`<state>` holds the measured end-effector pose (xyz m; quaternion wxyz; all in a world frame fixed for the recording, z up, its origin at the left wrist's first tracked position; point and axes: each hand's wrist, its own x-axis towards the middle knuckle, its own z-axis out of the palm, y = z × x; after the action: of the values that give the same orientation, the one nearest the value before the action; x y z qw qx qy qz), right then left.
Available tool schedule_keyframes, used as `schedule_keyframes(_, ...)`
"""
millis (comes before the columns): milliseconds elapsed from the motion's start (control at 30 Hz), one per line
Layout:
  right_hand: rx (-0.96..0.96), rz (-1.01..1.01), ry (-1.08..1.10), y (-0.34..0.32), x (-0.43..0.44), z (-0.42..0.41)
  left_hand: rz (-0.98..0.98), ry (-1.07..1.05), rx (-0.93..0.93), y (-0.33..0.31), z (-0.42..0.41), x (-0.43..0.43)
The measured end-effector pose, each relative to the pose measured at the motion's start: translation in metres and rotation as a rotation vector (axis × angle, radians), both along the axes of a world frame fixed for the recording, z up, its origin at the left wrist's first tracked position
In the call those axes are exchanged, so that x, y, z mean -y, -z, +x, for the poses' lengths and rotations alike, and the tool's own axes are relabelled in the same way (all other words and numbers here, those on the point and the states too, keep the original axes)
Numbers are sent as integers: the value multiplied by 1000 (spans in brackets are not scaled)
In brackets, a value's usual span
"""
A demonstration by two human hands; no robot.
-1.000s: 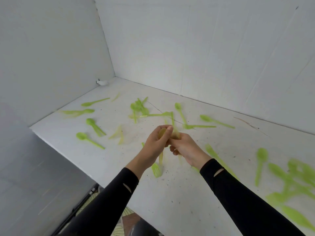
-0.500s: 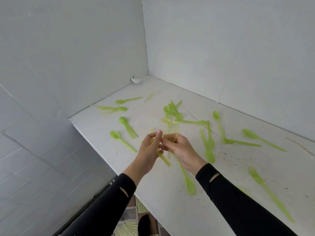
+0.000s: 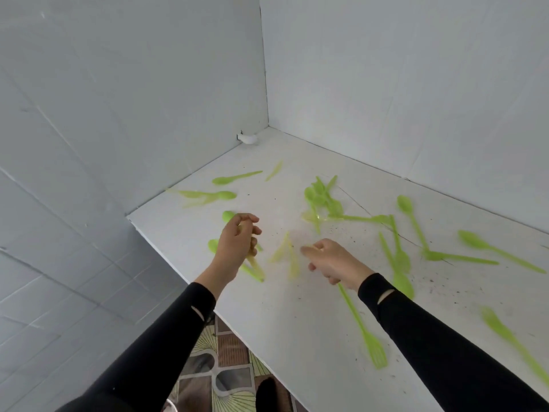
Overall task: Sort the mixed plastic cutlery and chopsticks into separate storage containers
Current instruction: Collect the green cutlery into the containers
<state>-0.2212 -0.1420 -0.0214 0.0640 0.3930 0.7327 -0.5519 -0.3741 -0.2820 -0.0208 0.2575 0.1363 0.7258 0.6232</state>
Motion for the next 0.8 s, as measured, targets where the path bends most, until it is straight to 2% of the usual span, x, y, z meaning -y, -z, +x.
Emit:
schedule_keyframes(67,112,99,-90,8,9,-3,-205,213,-308,5,-16,-4)
schedule_keyframes(167,144,291,-130,24,19,-10,-406,654,-796,18,-32,-11)
schedule_keyframes(267,158,301,-106,26,15,-12,-564,1006,-1217,33,-42,-18)
schedule_keyframes(367,140,268,7,18,3,-9,-518,1136,-1382,40,-48,-28)
schedule_keyframes(433,22,269,166,14,-7,-4,-430,1127,-1430,40,-51,-34)
schedule_keyframes(500,-111,343,335,7,-17,0,-347,1103,-1395,39,-55,-42)
schedule_keyframes(633,-363,426,454,-10,-33,-4,-198,918,-1020,26,-58,-58)
schedule_keyframes(800,-529,320,469,-24,-42,-21,-67,734,-700,11,-72,-63)
